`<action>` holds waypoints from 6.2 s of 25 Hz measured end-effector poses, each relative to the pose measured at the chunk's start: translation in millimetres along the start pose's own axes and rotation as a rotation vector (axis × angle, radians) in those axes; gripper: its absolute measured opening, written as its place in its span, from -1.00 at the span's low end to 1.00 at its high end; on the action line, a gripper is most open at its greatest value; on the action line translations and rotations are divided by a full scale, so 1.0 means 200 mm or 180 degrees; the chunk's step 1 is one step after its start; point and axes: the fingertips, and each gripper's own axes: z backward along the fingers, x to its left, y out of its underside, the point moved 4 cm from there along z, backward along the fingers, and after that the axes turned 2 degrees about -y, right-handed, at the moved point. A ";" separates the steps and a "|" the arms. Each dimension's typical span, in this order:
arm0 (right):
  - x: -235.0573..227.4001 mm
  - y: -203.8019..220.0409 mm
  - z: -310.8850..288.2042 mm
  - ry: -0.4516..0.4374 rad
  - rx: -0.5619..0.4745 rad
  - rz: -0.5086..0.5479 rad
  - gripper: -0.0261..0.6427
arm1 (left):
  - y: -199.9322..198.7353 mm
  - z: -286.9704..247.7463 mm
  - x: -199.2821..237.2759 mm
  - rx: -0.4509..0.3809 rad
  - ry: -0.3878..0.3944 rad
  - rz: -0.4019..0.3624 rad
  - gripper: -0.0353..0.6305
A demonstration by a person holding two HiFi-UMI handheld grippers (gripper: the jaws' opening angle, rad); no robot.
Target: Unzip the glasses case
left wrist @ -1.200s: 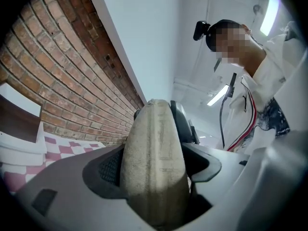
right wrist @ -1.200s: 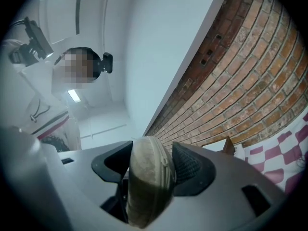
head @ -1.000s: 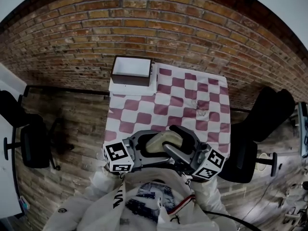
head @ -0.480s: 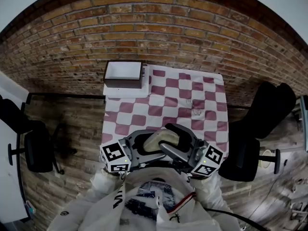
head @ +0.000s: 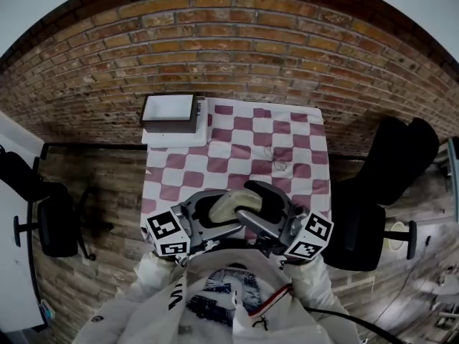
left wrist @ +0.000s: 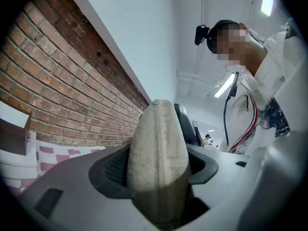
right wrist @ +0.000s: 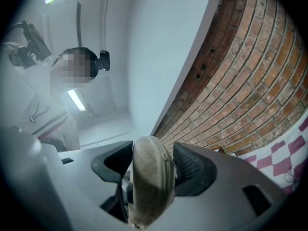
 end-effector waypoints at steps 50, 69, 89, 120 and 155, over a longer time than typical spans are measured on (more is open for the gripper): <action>-0.35 -0.16 0.61 0.0847 0.0371 0.0986 -0.21 | -0.11 -0.46 -0.13 0.1332 -0.1365 -0.1364 0.00; -0.40 -0.18 0.51 0.0965 0.0405 0.1306 -0.55 | -0.14 -0.51 -0.11 0.1602 -0.1480 -0.1439 0.00; -0.40 -0.16 0.51 0.1012 0.0569 0.1316 -0.80 | -0.09 -0.53 -0.10 0.1576 -0.1382 -0.1369 0.00; -0.27 0.10 -0.01 0.1707 0.1065 0.1897 -0.87 | 0.06 0.09 0.13 0.1171 -0.1167 -0.0803 0.00; -0.01 0.29 -0.38 0.2137 0.1031 0.2566 -0.88 | 0.13 0.54 0.21 0.1441 -0.1014 -0.1265 -0.01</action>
